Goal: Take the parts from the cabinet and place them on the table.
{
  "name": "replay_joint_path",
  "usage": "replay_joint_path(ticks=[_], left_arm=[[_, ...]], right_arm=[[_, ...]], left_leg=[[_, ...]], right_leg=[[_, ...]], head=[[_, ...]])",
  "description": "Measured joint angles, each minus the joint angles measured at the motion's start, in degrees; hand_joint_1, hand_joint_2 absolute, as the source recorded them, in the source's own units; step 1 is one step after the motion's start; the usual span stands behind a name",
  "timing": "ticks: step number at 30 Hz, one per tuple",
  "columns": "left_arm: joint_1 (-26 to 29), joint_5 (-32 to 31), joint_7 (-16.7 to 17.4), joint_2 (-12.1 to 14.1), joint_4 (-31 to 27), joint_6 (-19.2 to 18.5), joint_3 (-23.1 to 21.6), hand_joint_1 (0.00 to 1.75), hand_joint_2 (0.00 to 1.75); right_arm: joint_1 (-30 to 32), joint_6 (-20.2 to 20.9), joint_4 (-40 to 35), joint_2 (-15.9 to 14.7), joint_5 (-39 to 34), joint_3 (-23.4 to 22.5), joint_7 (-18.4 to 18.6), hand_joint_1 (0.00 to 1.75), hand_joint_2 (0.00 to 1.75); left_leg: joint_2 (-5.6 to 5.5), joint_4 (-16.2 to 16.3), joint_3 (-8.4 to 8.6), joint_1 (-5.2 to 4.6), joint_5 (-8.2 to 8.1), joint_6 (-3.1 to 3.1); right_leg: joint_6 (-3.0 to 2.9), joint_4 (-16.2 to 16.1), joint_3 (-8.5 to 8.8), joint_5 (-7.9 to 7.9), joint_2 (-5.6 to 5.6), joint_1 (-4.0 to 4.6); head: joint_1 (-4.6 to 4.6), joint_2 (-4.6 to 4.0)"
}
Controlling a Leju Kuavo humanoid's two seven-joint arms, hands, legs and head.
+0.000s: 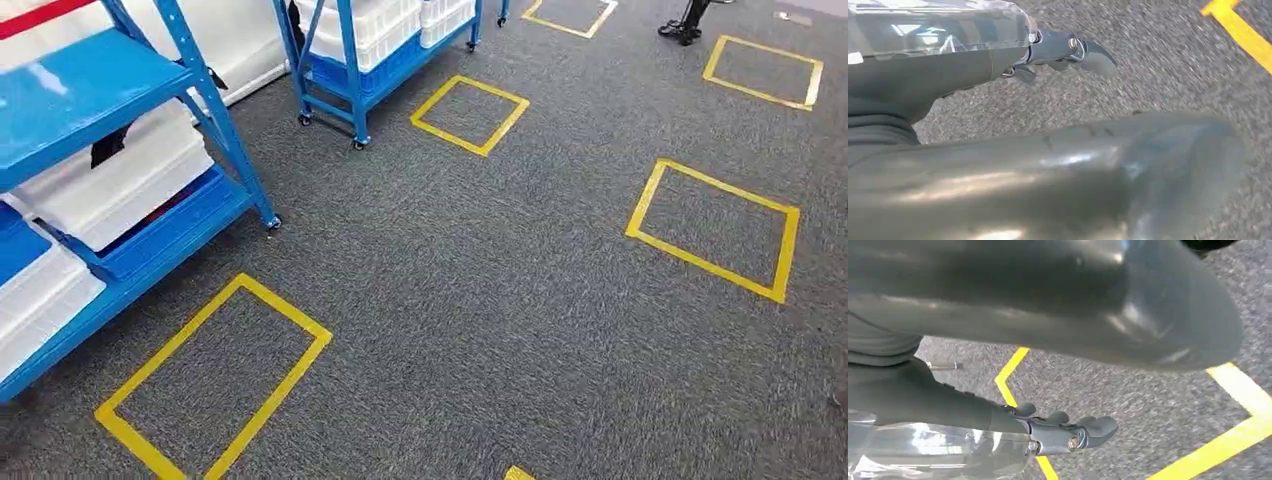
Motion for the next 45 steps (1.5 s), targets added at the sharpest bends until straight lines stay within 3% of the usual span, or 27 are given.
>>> replay_joint_path(ticks=[1,3,4,5,7,8,9,13,14,15,16,18,19,20,22,23,24,29,30,32,34,36,38,39,40,44,45], left_arm=[[-0.14,0.04,0.04,0.02,0.0,0.02,0.02,0.0,0.0],[-0.27,0.04,0.15,-0.02,0.0,0.02,0.02,0.0,0.0],[-0.2,0.07,0.26,-0.04,0.0,0.02,0.02,0.0,0.0],[-0.12,0.09,0.33,-0.07,0.0,0.02,0.02,0.0,0.0],[-0.09,0.13,0.39,-0.09,0.0,0.02,0.02,0.0,0.0],[-0.13,0.02,0.39,-0.11,0.0,0.02,0.02,0.0,0.0],[-0.12,-0.02,0.41,-0.13,0.0,0.02,0.02,0.0,0.0],[0.05,-0.13,0.31,-0.13,0.02,-0.02,0.02,0.0,0.0],[0.11,-0.11,0.22,-0.13,0.0,-0.02,0.02,0.0,0.0],[0.05,-0.09,0.09,-0.15,0.0,-0.02,0.02,0.0,0.0],[-0.11,-0.04,0.0,-0.17,0.0,0.0,0.02,0.0,0.0],[-0.19,0.0,-0.2,-0.17,0.0,0.02,0.02,0.0,0.0],[-0.16,0.04,-0.22,-0.17,0.0,0.02,0.02,0.0,0.0],[-0.12,0.06,-0.22,-0.17,0.0,0.04,0.02,0.0,0.0],[0.13,0.09,-0.22,-0.17,0.0,0.07,0.02,0.0,0.0],[0.15,0.09,-0.24,-0.15,0.02,0.09,0.02,0.0,0.0],[0.03,0.09,-0.24,-0.15,0.0,0.11,0.02,0.0,0.0],[0.19,0.02,-0.28,-0.15,0.0,0.11,0.02,0.0,0.0],[0.23,-0.07,-0.28,-0.35,0.02,0.09,0.02,0.0,0.0],[0.04,-0.13,-0.22,-0.31,0.02,0.09,0.04,0.0,0.0],[-0.01,-0.17,-0.22,-0.33,0.0,0.02,0.02,0.0,0.0],[0.08,-0.17,-0.22,-0.33,0.02,0.02,0.02,0.0,0.0],[0.08,-0.2,-0.22,-0.33,0.0,0.0,0.02,0.0,0.0],[0.05,-0.22,-0.22,-0.33,0.0,-0.04,0.02,0.0,0.0],[-0.05,-0.26,-0.22,-0.33,0.0,-0.15,0.02,0.0,0.0],[0.28,-0.76,-0.11,-0.31,0.02,-1.2,0.0,0.0,0.0],[0.33,-0.81,-0.11,0.02,0.02,-1.49,0.0,0.0,0.0]], right_arm=[[0.13,0.0,0.0,0.0,0.0,0.0,0.02,0.0,0.0],[0.33,0.02,0.0,0.0,0.0,0.0,0.02,0.0,0.0],[0.39,0.02,0.0,0.0,0.0,0.0,0.04,0.0,0.0],[0.4,0.02,0.0,0.0,0.0,0.0,0.06,0.0,0.0],[0.45,0.02,0.0,-0.04,0.0,0.0,0.09,0.0,0.0],[0.46,0.02,0.0,-0.13,0.0,0.0,0.07,0.0,0.0],[0.58,0.09,0.09,-0.22,0.0,0.0,0.11,0.0,0.0],[0.22,0.15,0.09,-0.2,0.2,0.02,0.09,0.0,0.0],[0.15,0.24,0.09,-0.09,0.28,0.02,0.09,0.0,0.0],[0.3,0.24,0.09,-0.15,0.35,0.02,0.02,0.0,0.0],[0.42,0.26,0.09,-0.17,0.35,0.02,0.02,0.0,0.0],[0.65,0.31,0.11,-0.2,0.46,0.02,-0.02,0.0,0.0],[0.68,0.31,0.11,-0.2,0.5,0.02,-0.04,0.0,0.0],[0.66,0.31,0.11,-0.2,0.52,0.04,-0.04,0.0,0.0],[0.55,0.33,0.11,-0.2,0.52,0.07,-0.07,0.0,0.0],[0.51,0.33,0.09,-0.2,0.52,0.09,-0.07,0.0,0.0],[0.53,0.33,0.09,-0.2,0.52,0.09,-0.09,0.0,0.0],[-0.28,0.33,0.0,-0.17,0.55,0.13,0.0,0.0,0.0],[-0.28,0.33,-0.02,-0.24,0.55,0.13,0.11,0.0,0.0],[-0.01,0.33,-0.02,-0.26,0.55,0.13,0.15,0.0,0.0],[0.15,0.33,0.0,-0.26,0.52,0.13,0.2,0.0,0.0],[0.18,0.33,0.0,-0.26,0.52,0.13,0.22,0.0,0.0],[0.27,0.33,0.0,-0.31,0.5,0.13,0.31,0.0,0.0],[0.34,0.31,0.0,-0.37,0.5,0.13,0.31,0.0,0.0],[0.56,0.26,0.11,-0.48,0.44,0.13,0.5,0.0,0.0],[0.14,0.0,0.11,-0.46,0.24,0.13,0.66,0.0,0.0],[0.13,0.0,0.11,-0.11,0.13,0.13,0.72,0.0,0.0]], left_leg=[[-0.49,0.01,-0.21,0.0,0.02,0.18],[-1.88,0.07,-0.44,-0.12,0.06,0.29],[-2.76,0.13,-0.4,-0.16,0.07,0.29],[-3.59,0.19,-0.3,-0.16,0.06,0.27],[-5.34,0.47,-0.09,-0.1,-0.06,0.06],[-6.1,0.74,-0.08,-0.05,-0.21,-0.19],[-6.56,0.95,-0.6,-0.21,-0.28,-0.67],[-8.86,0.75,-1.31,-0.03,0.14,-2.15],[-7.45,1.47,-1.32,0.04,-0.29,-2.26],[-3.86,3.47,-2.31,-0.21,-1.74,-2.49],[-2.32,6.92,-4.05,-0.13,-3.77,-2.73],[-1.41,17.06,-9.02,0.11,-8.27,-3.19],[-1.31,19.68,-10.35,0.15,-8.6,-3.33],[-1.19,19.31,-10.16,0.15,-7.77,-3.36],[-0.55,10.97,-5.85,0.12,-2.93,-3.07],[0.9,5.54,-2.94,-0.03,-0.59,-2.67],[3.93,1.32,-0.83,-0.47,-0.24,-2.0],[0.92,0.22,-0.67,-0.54,0.17,-0.17],[0.42,-0.21,-0.31,-0.26,0.52,0.04],[-0.67,-0.29,-0.46,-0.13,0.71,0.47],[-2.07,-0.26,-0.5,-0.22,0.69,0.52],[-3.8,-0.23,-0.22,-0.23,0.66,0.46],[-5.55,-0.04,0.13,-0.19,0.47,0.18],[-6.24,0.14,0.12,-0.18,0.32,-0.04],[-6.67,0.3,-0.12,-0.44,0.2,-0.34],[-8.82,0.17,-0.92,-0.17,0.42,-1.78],[-6.97,0.94,-0.88,-0.13,-0.07,-1.96]], right_leg=[[0.03,3.97,-1.89,-2.32,1.6,-0.07],[0.21,12.74,-6.17,-6.07,2.55,-0.09],[0.2,14.57,-7.19,-5.97,2.62,-0.09],[0.17,13.34,-6.75,-4.36,2.66,-0.1],[-0.06,4.42,-2.75,1.35,3.34,-0.19],[-0.22,-1.08,-0.32,3.81,4.9,-0.33],[-0.19,-2.2,0.16,2.58,8.26,-0.54],[-1.3,-2.75,0.15,3.15,5.83,-0.28],[-1.84,-3.24,0.35,3.43,4.77,-0.58],[-2.34,-3.45,0.49,3.38,4.18,-0.52],[-2.57,-3.45,0.47,3.32,3.32,-0.4],[-2.76,-3.43,0.41,3.15,1.46,-0.11],[-2.78,-3.41,0.43,3.08,0.61,-0.04],[-2.73,-3.41,0.53,3.01,-0.09,0.0],[-2.56,-3.41,1.0,2.69,-1.48,0.05],[-2.38,-3.41,1.37,2.49,-2.1,0.1],[-2.1,-3.43,1.65,2.28,-2.79,0.22],[-0.46,-3.82,2.46,1.73,-5.48,0.75],[-0.18,-2.73,2.4,0.87,-2.62,0.27],[-0.03,4.78,-1.25,-3.64,1.86,0.02],[0.17,13.42,-5.78,-6.73,2.62,-0.08],[0.18,13.23,-6.59,-4.18,2.68,-0.1],[-0.04,3.55,-2.78,2.21,3.63,-0.22],[-0.22,-1.37,-0.86,4.65,5.44,-0.39],[-0.16,-2.48,-0.58,3.79,7.7,-0.36],[-1.36,-3.07,-0.46,4.36,5.38,-0.12],[-1.88,-3.54,-0.27,4.61,4.44,-0.43]], head=[[0.0,0.0],[0.0,0.0],[0.0,0.0],[0.02,0.0],[0.0,0.0],[0.02,0.0],[0.02,0.0],[0.0,0.0],[0.0,0.0],[-0.02,0.0],[-0.02,0.0],[-0.02,0.0],[-0.02,0.0],[0.0,0.0],[-0.02,0.0],[-0.02,0.0],[0.0,0.0],[-0.02,0.0],[0.02,0.0],[0.02,0.0],[0.02,0.0],[0.02,0.0],[0.02,0.0],[0.04,0.0],[0.04,0.0],[0.02,0.0],[0.02,0.0]])
